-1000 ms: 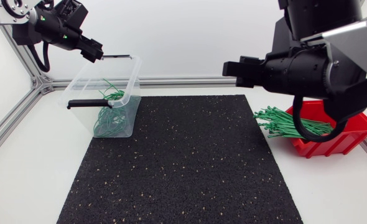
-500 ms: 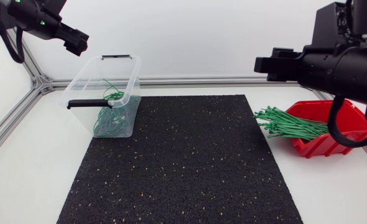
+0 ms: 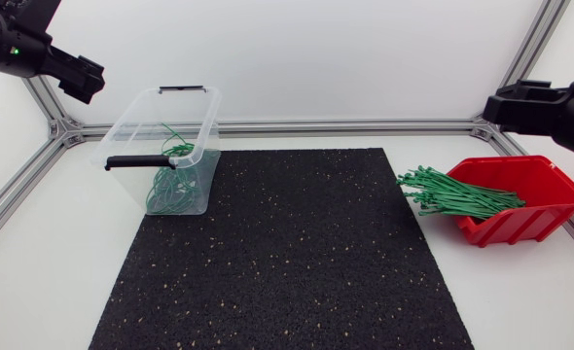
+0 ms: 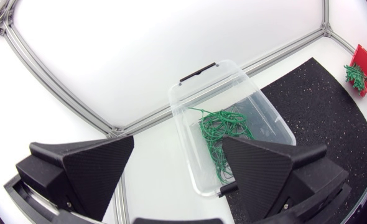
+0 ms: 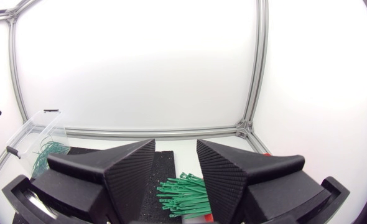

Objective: Take a green cable tie from the red box, thread the tail through the head to close it, then place it in the transparent bin on the left.

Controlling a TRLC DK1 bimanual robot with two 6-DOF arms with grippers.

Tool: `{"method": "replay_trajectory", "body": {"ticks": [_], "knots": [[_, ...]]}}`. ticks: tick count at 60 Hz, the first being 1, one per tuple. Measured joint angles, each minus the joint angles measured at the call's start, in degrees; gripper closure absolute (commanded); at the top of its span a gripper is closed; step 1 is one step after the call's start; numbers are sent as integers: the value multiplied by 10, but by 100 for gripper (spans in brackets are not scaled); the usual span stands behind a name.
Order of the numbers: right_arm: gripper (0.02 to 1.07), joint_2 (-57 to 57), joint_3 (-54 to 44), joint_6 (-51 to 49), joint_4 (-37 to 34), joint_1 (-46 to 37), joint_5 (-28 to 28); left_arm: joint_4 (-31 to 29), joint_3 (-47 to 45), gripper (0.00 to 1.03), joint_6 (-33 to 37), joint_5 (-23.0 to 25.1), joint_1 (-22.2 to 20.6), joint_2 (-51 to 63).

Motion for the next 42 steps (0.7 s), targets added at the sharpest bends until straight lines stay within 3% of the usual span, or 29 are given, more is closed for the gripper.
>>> {"method": "replay_trajectory", "body": {"ticks": [13, 25, 42], "knots": [[55, -60, -33, -23, 24, -58, -37, 10, -57, 4, -5, 2, 10, -37], [55, -113, -74, -39, 36, -85, -56, 81, -134, 4, -7, -17, 37, -95], [55, -188, -127, -52, 62, -98, -59, 136, -249, 4, -41, -17, 38, -179]]}}
